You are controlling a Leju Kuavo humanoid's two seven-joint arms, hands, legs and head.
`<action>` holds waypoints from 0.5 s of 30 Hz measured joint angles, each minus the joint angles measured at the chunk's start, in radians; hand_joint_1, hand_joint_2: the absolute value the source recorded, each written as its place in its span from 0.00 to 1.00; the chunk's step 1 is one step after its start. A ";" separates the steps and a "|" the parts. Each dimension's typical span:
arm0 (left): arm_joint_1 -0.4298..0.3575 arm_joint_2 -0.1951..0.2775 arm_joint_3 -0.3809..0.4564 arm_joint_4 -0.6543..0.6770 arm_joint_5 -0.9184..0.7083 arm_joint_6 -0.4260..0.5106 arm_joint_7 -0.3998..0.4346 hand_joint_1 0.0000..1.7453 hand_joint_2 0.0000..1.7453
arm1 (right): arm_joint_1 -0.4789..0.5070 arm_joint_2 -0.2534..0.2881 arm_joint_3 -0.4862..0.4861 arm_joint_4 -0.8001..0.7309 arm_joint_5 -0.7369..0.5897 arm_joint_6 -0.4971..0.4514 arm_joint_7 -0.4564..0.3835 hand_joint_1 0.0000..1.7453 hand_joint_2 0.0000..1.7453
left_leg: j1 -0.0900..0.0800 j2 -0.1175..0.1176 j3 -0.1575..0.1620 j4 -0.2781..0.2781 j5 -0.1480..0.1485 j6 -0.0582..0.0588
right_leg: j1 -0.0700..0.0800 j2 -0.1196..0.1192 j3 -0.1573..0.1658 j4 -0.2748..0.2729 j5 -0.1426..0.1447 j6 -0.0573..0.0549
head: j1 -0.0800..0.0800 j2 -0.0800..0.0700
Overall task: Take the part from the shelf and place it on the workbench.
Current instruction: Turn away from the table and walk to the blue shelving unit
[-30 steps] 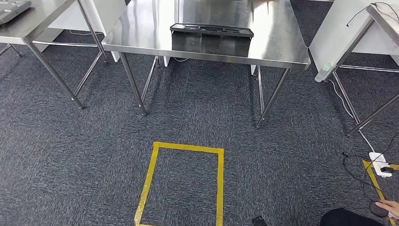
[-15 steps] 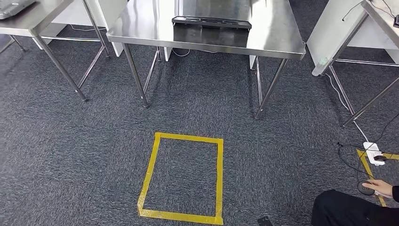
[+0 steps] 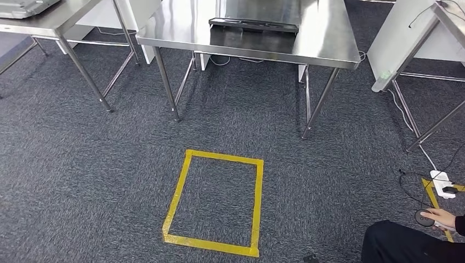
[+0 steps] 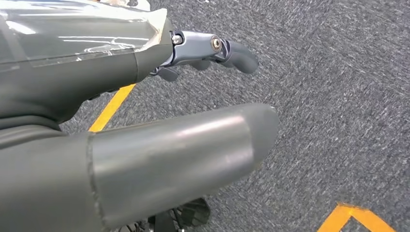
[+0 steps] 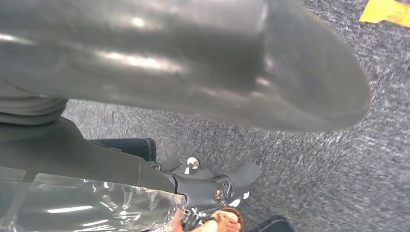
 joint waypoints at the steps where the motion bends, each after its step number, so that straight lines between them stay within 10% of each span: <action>1: -0.001 0.000 0.000 0.000 0.000 0.000 0.000 0.00 0.00 | -0.001 0.000 0.000 0.000 0.000 0.000 0.001 0.00 0.00 | -0.005 0.000 -0.002 -0.006 -0.002 0.008 | 0.003 -0.007 -0.002 0.001 0.001 0.006 | 0.002 0.000; 6: -0.001 -0.003 0.000 0.000 0.000 0.007 0.000 0.00 0.00 | -0.002 -0.002 -0.002 0.001 0.000 0.001 0.001 0.00 0.00 | 0.002 -0.038 -0.020 -0.029 0.023 0.044 | -0.001 0.039 -0.056 0.108 -0.060 0.021 | 0.007 0.000; 10: -0.001 -0.003 0.000 0.000 -0.001 0.011 0.000 0.00 0.00 | 0.004 -0.006 -0.007 0.003 -0.002 0.000 0.001 0.00 0.00 | 0.002 -0.076 -0.039 -0.028 0.038 0.043 | -0.010 0.064 -0.138 0.283 -0.116 0.031 | 0.010 0.000; 13: -0.001 -0.004 0.000 0.001 -0.003 0.012 0.003 0.00 0.00 | 0.004 -0.008 -0.009 0.004 -0.002 0.000 0.003 0.00 0.00 | 0.003 -0.103 -0.043 -0.026 0.046 0.031 | -0.022 0.089 -0.046 0.098 -0.037 0.060 | 0.012 0.000; 15: -0.003 -0.003 0.000 0.001 -0.005 0.013 0.004 0.00 0.00 | 0.003 -0.008 -0.012 0.004 -0.002 0.000 0.005 0.00 0.00 | -0.001 -0.116 -0.047 -0.024 0.050 0.019 | -0.022 0.108 -0.010 0.012 -0.008 0.056 | 0.014 0.000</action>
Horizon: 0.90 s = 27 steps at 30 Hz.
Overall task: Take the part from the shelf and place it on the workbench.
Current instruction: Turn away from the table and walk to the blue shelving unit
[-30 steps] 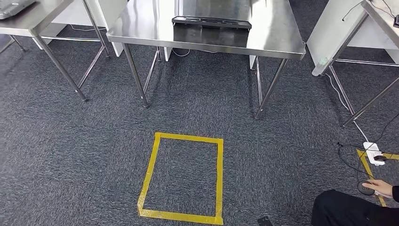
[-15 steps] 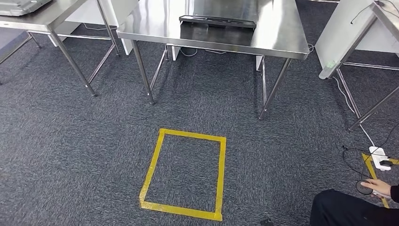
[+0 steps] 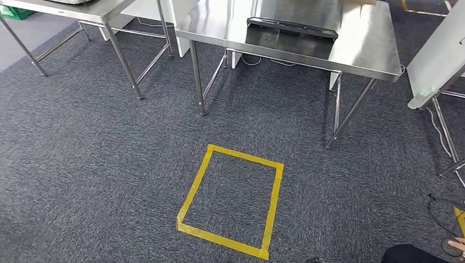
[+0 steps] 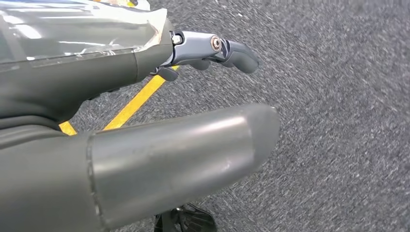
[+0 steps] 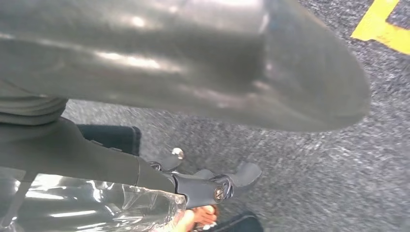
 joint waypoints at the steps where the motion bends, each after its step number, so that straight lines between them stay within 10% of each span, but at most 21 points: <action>1: 0.000 0.000 0.000 0.000 -0.001 0.001 0.000 0.00 0.00 | 0.000 0.000 -0.001 0.000 0.000 0.000 0.000 0.00 0.00 | -0.001 -0.006 -0.002 0.001 0.003 -0.006 | 0.003 0.001 0.000 -0.008 0.003 -0.008 | 0.001 0.000; 5: 0.002 0.002 0.000 0.000 -0.002 0.005 0.000 0.00 0.00 | -0.002 0.002 -0.004 0.000 0.002 -0.001 -0.002 0.00 0.00 | 0.005 0.010 -0.030 0.051 -0.031 -0.024 | -0.003 -0.028 -0.004 -0.007 0.017 -0.045 | -0.003 0.000; 8: 0.001 0.001 0.000 0.000 -0.002 0.014 -0.001 0.00 0.00 | 0.000 0.001 -0.006 0.000 0.008 -0.001 -0.002 0.00 0.00 | 0.005 0.046 -0.109 0.237 -0.139 -0.028 | 0.004 -0.056 -0.009 -0.006 0.023 -0.063 | -0.006 0.000; 10: 0.003 0.001 0.000 0.000 -0.001 0.021 -0.001 0.00 0.00 | 0.001 0.000 -0.006 0.000 0.013 0.000 0.000 0.00 0.00 | 0.006 0.054 -0.128 0.296 -0.152 -0.029 | 0.008 -0.075 -0.013 -0.004 0.024 -0.065 | -0.006 0.000; 16: 0.000 0.001 0.001 0.000 -0.001 0.025 -0.005 0.00 0.00 | -0.008 0.000 -0.006 0.000 0.026 0.002 0.007 0.00 0.00 | -0.004 0.122 0.019 0.022 -0.041 -0.010 | 0.024 -0.119 -0.012 0.001 0.017 -0.050 | -0.003 0.000; 20: 0.001 -0.003 0.002 0.001 -0.001 0.030 -0.010 0.00 0.00 | -0.015 -0.001 -0.006 0.000 0.033 0.005 0.013 0.00 0.00 | -0.005 0.089 0.013 0.006 -0.026 0.020 | 0.024 -0.104 -0.032 0.042 -0.010 -0.034 | 0.001 0.000; 24: 0.000 -0.003 0.002 0.001 -0.001 0.034 -0.016 0.00 0.00 | -0.011 -0.006 -0.008 0.000 0.031 0.008 0.016 0.00 0.00 | -0.004 0.049 -0.003 0.004 -0.012 0.033 | 0.012 -0.044 -0.144 0.282 -0.115 -0.032 | 0.004 0.000; 27: 0.004 -0.005 0.002 0.001 -0.002 0.034 -0.017 0.00 0.00 | -0.007 -0.009 -0.011 0.000 0.029 0.008 0.015 0.00 0.00 | -0.004 0.015 -0.007 0.005 -0.005 0.025 | 0.005 -0.035 -0.097 0.198 -0.069 -0.005 | 0.004 0.000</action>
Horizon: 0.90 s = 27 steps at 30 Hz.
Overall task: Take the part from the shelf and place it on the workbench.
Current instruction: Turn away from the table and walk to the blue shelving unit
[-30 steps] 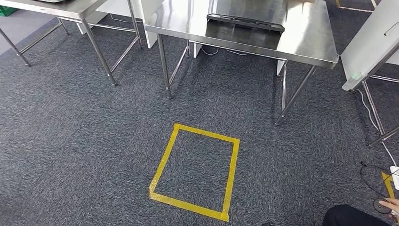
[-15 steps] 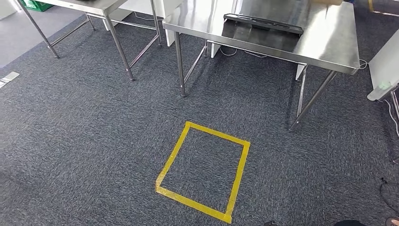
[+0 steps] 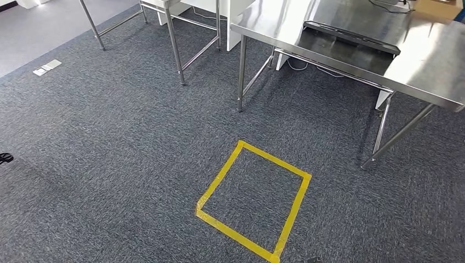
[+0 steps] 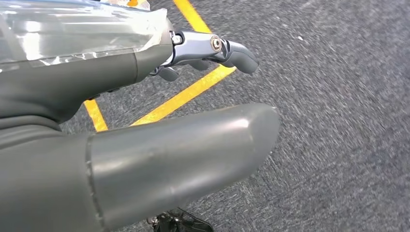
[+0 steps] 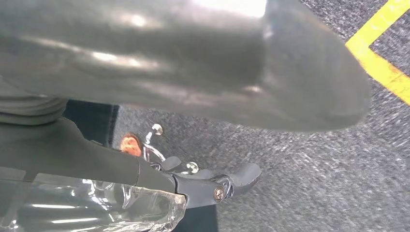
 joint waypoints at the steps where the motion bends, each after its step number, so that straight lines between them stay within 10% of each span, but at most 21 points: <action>1: 0.000 -0.001 0.000 0.000 0.000 0.000 0.000 0.00 0.00 | 0.000 -0.001 0.000 0.000 0.000 0.000 0.000 0.00 0.00 | 0.000 -0.010 0.000 0.001 0.002 -0.004 | -0.004 0.012 0.039 -0.079 0.029 0.007 | 0.000 0.000; 3: 0.000 -0.001 0.000 0.000 0.000 0.000 -0.001 0.00 0.00 | -0.002 -0.002 -0.001 0.000 0.000 0.000 -0.001 0.00 0.00 | -0.003 -0.026 -0.002 0.002 0.005 -0.015 | -0.004 0.031 0.086 -0.185 0.067 0.003 | 0.000 0.000; 7: 0.003 0.000 0.001 0.000 0.000 0.002 -0.004 0.00 0.00 | -0.004 -0.002 -0.001 0.000 0.002 0.000 -0.002 0.00 0.00 | 0.001 -0.035 -0.011 0.007 0.007 -0.038 | 0.000 0.013 0.090 -0.201 0.082 -0.031 | -0.001 0.000; 13: 0.003 -0.002 0.007 0.001 0.000 0.009 -0.004 0.00 0.00 | -0.004 -0.002 -0.002 0.000 0.023 0.000 0.016 0.00 0.00 | 0.008 0.039 -0.130 0.284 -0.144 -0.057 | 0.002 -0.042 0.087 -0.203 0.091 -0.058 | -0.006 0.000; 18: -0.001 -0.003 0.015 0.002 -0.002 0.019 -0.004 0.00 0.00 | -0.013 -0.004 -0.002 0.000 0.031 0.000 0.025 0.00 0.00 | 0.010 0.094 0.001 0.051 -0.033 -0.053 | 0.009 -0.081 0.091 -0.197 0.079 -0.044 | -0.004 0.000; 22: -0.003 -0.007 0.017 0.002 -0.008 0.023 -0.011 0.00 0.00 | -0.019 -0.008 -0.002 0.000 0.030 -0.001 0.026 0.00 0.00 | -0.001 0.077 0.009 0.019 -0.028 -0.026 | 0.019 -0.100 0.095 -0.194 0.071 -0.024 | 0.002 0.000; 27: -0.007 -0.010 0.018 0.002 -0.011 0.025 -0.012 0.00 0.00 | -0.013 -0.009 -0.006 0.000 0.029 -0.002 0.026 0.00 0.00 | -0.001 0.032 -0.003 0.010 -0.012 0.002 | 0.008 -0.010 -0.027 0.060 -0.048 -0.022 | 0.005 0.000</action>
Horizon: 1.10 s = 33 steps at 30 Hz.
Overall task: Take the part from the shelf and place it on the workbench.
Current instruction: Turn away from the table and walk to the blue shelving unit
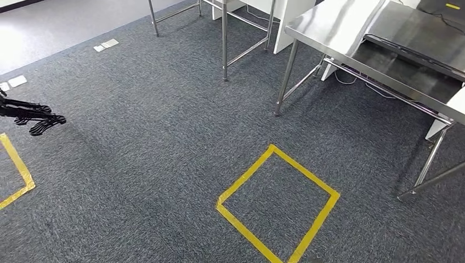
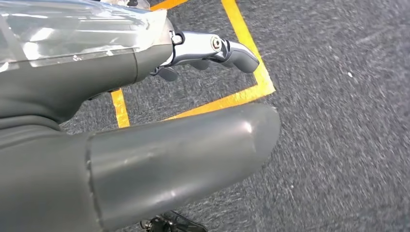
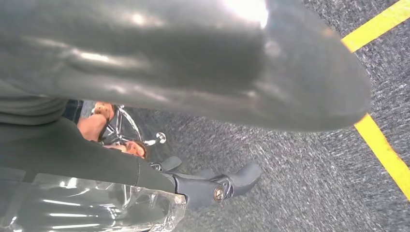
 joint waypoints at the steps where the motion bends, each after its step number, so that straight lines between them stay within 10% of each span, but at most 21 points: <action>1: 0.000 0.000 0.000 0.000 0.000 0.000 0.000 0.00 0.00 | 0.002 0.000 0.000 0.000 0.000 0.000 0.000 0.00 0.00 | -0.001 -0.012 -0.002 0.000 0.001 0.001 | 0.000 0.004 -0.025 0.049 -0.012 0.003 | 0.000 0.000; 10: 0.002 -0.002 0.001 0.000 0.000 0.000 0.002 0.00 0.00 | 0.004 0.000 -0.001 0.000 0.003 -0.001 0.000 0.00 0.00 | -0.001 -0.055 -0.001 0.001 0.006 -0.003 | -0.003 0.019 0.042 -0.100 0.071 0.032 | 0.001 0.000; 12: 0.002 -0.003 0.003 0.000 -0.002 0.000 0.000 0.00 0.00 | 0.003 0.000 -0.002 0.000 0.002 -0.002 0.000 0.00 0.00 | -0.004 -0.064 -0.007 0.009 0.004 -0.016 | -0.007 0.035 0.088 -0.208 0.114 0.017 | 0.000 0.000; 15: 0.001 -0.002 0.004 0.000 -0.010 0.000 -0.002 0.00 0.00 | 0.011 0.000 -0.008 0.000 -0.007 -0.006 -0.004 0.00 0.00 | 0.000 -0.011 -0.100 0.199 -0.101 -0.048 | -0.010 -0.005 0.107 -0.258 0.141 -0.028 | -0.005 0.000; 18: 0.002 -0.001 0.004 0.000 -0.012 0.001 -0.002 0.00 0.00 | 0.015 0.000 -0.017 0.000 -0.008 -0.008 -0.007 0.00 0.00 | 0.010 0.012 -0.134 0.275 -0.115 -0.060 | -0.007 -0.039 0.105 -0.257 0.140 -0.031 | -0.007 0.000; 23: -0.001 -0.002 0.005 0.000 -0.014 0.003 -0.004 0.00 0.00 | 0.015 -0.001 -0.024 0.000 -0.008 -0.009 -0.012 0.00 0.00 | 0.014 0.078 0.003 0.020 -0.018 -0.055 | 0.006 -0.076 0.109 -0.250 0.124 -0.008 | -0.003 0.000; 27: -0.002 -0.002 0.006 0.000 -0.013 0.004 -0.003 0.00 0.00 | 0.013 0.001 -0.027 0.000 -0.006 -0.009 -0.011 0.00 0.00 | 0.003 0.039 0.000 0.010 -0.008 -0.022 | 0.006 -0.073 0.106 -0.224 0.102 0.011 | 0.002 0.000; 31: -0.003 0.002 0.008 0.000 -0.014 0.004 -0.003 0.00 0.00 | 0.019 0.001 -0.029 0.001 -0.004 -0.009 -0.009 0.00 0.00 | 0.004 -0.002 -0.007 0.005 0.002 -0.007 | -0.003 0.001 -0.017 0.024 -0.006 0.007 | 0.005 0.000; 33: -0.002 0.002 0.008 0.000 -0.014 0.004 -0.002 0.00 0.00 | 0.021 0.001 -0.031 0.001 -0.004 -0.009 -0.008 0.00 0.00 | 0.004 -0.028 -0.008 0.005 0.003 -0.007 | -0.004 0.006 -0.030 0.042 0.004 0.021 | 0.005 0.000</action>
